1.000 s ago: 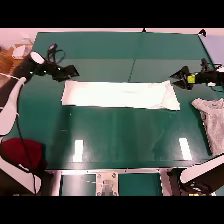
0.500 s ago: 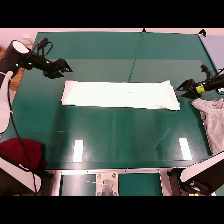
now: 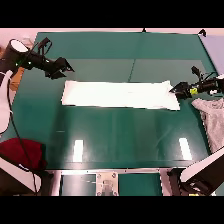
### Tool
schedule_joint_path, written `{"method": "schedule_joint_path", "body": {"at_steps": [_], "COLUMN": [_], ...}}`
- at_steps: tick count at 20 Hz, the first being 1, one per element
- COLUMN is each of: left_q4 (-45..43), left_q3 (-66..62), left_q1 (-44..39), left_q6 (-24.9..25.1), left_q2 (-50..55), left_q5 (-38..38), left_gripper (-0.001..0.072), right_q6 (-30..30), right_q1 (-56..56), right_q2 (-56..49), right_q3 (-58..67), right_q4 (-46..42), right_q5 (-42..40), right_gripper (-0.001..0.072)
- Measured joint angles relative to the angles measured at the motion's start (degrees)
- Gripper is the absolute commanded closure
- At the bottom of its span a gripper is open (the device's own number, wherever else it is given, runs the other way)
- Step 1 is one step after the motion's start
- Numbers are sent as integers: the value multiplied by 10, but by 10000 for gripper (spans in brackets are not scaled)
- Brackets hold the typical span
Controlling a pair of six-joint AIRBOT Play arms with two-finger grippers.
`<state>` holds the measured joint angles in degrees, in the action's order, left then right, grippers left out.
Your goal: Fold the shirts.
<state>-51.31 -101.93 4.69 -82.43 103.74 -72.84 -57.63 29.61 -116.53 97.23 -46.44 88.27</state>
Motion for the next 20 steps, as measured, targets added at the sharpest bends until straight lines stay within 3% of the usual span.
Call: {"method": "schedule_joint_path", "body": {"at_steps": [3,4,5,6,7,8,10,15,20], "left_q4": [4,7,12,18,24,29,38,49,52], "left_q3": [0,0,0,0,0,0,0,0,0], "left_q1": [0,0,0,-1,-2,-5,-13,-83,-228], "left_q6": [0,0,0,-1,-1,0,7,26,43], "left_q2": [0,0,0,0,0,0,0,3,47], "left_q5": [0,0,0,-1,-1,-1,1,49,160], "left_gripper": [47,47,94,301,495,571,683,684,684], "right_q6": [4,4,4,1,-4,-3,-6,-30,-96], "right_q1": [-12,-16,-20,-23,-25,-27,-28,-30,-34], "right_q2": [-12,-15,-17,-21,-24,-23,-24,-15,39], "right_q3": [1,1,1,1,0,2,4,32,94], "right_q4": [10,12,11,4,1,-3,0,3,6], "right_q5": [2,3,0,-8,-8,-9,-8,18,95], "right_gripper": [21,76,367,566,623,688,689,690,689]}}
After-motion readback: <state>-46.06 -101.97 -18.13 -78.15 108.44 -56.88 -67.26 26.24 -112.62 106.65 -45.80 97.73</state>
